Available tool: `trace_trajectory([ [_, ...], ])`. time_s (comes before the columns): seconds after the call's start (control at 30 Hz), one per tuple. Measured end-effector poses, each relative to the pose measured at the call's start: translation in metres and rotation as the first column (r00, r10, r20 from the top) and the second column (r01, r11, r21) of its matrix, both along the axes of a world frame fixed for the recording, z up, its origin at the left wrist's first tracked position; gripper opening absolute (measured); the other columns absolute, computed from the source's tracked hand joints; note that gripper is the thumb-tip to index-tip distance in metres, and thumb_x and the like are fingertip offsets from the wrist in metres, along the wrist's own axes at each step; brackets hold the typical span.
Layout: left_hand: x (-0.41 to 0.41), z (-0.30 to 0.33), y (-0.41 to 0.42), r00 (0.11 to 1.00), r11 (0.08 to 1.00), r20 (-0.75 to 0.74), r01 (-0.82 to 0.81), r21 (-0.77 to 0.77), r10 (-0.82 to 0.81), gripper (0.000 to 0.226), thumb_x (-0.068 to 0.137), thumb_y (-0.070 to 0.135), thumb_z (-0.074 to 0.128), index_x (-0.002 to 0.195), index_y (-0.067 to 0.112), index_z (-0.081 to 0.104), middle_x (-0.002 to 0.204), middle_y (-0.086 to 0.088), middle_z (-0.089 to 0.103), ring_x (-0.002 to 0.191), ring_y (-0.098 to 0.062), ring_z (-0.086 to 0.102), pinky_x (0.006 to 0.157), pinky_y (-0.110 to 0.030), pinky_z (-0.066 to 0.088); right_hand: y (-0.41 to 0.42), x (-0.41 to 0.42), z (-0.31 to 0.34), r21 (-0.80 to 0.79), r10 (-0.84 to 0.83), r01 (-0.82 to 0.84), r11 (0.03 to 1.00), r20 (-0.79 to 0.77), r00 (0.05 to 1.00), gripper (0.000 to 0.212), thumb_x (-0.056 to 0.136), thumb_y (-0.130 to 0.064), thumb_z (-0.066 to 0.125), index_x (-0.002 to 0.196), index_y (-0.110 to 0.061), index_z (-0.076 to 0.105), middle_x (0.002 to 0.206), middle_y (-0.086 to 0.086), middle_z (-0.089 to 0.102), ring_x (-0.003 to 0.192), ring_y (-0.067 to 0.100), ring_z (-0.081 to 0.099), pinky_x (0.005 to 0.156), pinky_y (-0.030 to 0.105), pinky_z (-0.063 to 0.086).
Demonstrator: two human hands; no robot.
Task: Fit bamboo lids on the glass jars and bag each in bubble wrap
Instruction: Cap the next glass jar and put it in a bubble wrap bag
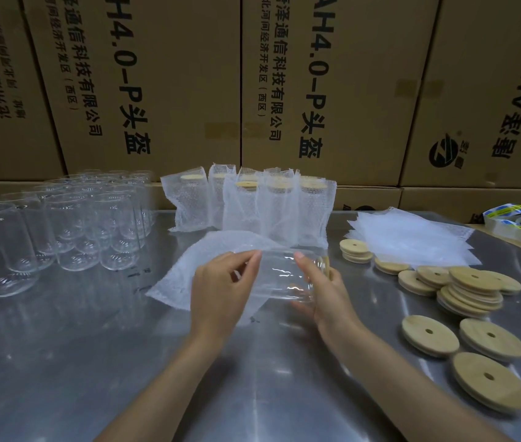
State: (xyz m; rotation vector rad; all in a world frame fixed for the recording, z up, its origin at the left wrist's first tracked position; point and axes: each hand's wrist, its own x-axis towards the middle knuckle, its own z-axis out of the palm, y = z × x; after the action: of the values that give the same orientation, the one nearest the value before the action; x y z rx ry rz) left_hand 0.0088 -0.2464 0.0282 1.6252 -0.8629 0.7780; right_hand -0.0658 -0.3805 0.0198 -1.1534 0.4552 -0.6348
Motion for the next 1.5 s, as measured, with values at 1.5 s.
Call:
trace_trajectory([
  [1.5, 0.025, -0.01, 0.015, 0.211, 0.721, -0.74, 0.502, -0.478, -0.638, 0.067, 0.07, 0.048, 0.076, 0.129, 0.021, 0.058, 0.121, -0.007, 0.068, 0.108, -0.024, 0.067, 0.085, -0.041, 0.057, -0.015, -0.008, 0.011, 0.141, 0.092, -0.11, 0.984, 0.127, 0.988, 0.049, 0.093, -0.053, 0.047, 0.121, -0.016, 0.063, 0.115, 0.003, 0.069, 0.097, 0.023, 0.068, 0.085, 0.043, 0.052],
])
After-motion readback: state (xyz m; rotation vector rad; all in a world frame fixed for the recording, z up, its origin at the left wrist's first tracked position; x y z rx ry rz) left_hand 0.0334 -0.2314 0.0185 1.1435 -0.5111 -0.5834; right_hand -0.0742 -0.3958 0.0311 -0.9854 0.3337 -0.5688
